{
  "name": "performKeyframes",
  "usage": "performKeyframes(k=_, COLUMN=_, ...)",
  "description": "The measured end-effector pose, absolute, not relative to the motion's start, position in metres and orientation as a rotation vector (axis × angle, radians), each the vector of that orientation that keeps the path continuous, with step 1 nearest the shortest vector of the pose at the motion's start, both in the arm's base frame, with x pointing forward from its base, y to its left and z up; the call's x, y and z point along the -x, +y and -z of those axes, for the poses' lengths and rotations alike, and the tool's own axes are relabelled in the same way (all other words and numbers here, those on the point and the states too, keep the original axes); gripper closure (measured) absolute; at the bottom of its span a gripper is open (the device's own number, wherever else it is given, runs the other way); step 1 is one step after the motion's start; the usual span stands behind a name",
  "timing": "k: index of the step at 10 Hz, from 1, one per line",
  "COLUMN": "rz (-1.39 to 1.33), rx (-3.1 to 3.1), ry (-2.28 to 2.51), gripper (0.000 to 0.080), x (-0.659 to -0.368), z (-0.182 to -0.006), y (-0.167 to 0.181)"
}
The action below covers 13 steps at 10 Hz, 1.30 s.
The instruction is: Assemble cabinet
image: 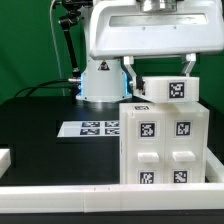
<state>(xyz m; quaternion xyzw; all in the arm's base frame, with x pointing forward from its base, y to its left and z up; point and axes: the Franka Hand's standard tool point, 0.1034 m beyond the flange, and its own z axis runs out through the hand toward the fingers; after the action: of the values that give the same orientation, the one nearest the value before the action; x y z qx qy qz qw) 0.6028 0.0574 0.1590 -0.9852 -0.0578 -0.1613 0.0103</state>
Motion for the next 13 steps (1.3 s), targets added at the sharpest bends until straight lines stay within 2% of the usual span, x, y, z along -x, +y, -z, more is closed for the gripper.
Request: performKeyframes(k=13, rz=0.508, rx=3.072, ry=-0.155, gripper=0.0236, x=-0.6035, z=-0.1593, y=0.0581)
